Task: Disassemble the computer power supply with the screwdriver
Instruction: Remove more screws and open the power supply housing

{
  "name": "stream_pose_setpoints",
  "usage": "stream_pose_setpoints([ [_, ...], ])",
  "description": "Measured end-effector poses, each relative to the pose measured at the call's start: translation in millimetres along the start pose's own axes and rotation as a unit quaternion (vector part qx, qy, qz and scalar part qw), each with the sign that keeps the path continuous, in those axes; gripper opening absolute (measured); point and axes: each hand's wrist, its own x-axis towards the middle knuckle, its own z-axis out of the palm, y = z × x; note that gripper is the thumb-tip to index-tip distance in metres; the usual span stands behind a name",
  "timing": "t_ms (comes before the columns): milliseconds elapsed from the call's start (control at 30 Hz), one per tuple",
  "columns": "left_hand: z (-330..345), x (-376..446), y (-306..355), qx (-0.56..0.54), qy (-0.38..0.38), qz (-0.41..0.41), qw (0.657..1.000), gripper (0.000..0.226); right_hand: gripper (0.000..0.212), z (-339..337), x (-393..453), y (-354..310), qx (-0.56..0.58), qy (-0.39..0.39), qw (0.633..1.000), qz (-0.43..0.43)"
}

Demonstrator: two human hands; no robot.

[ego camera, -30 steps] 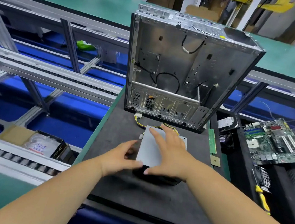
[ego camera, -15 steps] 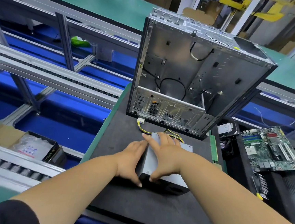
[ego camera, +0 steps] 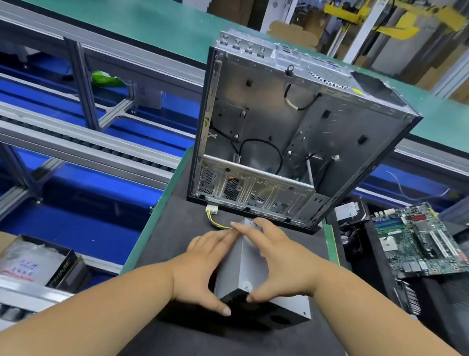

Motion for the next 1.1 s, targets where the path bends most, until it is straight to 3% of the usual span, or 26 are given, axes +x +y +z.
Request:
stream_pose_setpoints([
  [133, -38.0, 3.7, 17.3, -0.017, 0.009, 0.027, 0.999, 0.141, 0.127, -10.6, -14.2, 15.3, 0.108, 0.055, 0.992, -0.032],
  [300, -72.7, 16.8, 48.8, 0.025, -0.005, 0.026, 0.999, 0.144, 0.138, -15.2, -30.7, 29.9, 0.136, 0.078, 0.987, -0.029],
  [567, -55.5, 28.3, 83.5, 0.031, -0.026, 0.018, 0.999, 0.147, 0.145, -1.8, -55.4, 59.6, 0.110, -0.016, 0.993, 0.029],
  [667, -38.2, 25.2, 86.5, -0.029, -0.009, 0.018, 0.999, 0.146, 0.123, 2.2, -62.7, 64.9, 0.241, -0.013, 0.970, 0.026],
  [767, -27.0, 21.3, 79.3, -0.130, -0.012, -0.013, 0.991, 0.143, 0.087, 8.9, -58.2, 55.1, 0.337, 0.062, 0.938, 0.048],
  [833, -23.0, 21.2, 75.5, -0.296, -0.002, -0.044, 0.954, 0.132, 0.061, 12.8, -46.4, 43.2, 0.336, 0.138, 0.926, 0.105],
  [900, -18.6, 26.3, 75.6, -0.440, 0.068, -0.080, 0.892, 0.109, 0.049, 13.0, -34.2, 29.1, 0.303, 0.198, 0.918, 0.164],
  [1000, -10.1, 36.5, 74.7, -0.523, 0.159, -0.138, 0.826, 0.069, 0.048, 9.7, -22.1, 10.8, 0.169, 0.225, 0.936, 0.212],
  [1100, -1.6, 42.3, 76.8, -0.594, 0.159, -0.161, 0.772, 0.043, 0.056, 9.7, -13.7, -3.0, 0.042, 0.204, 0.954, 0.213],
])
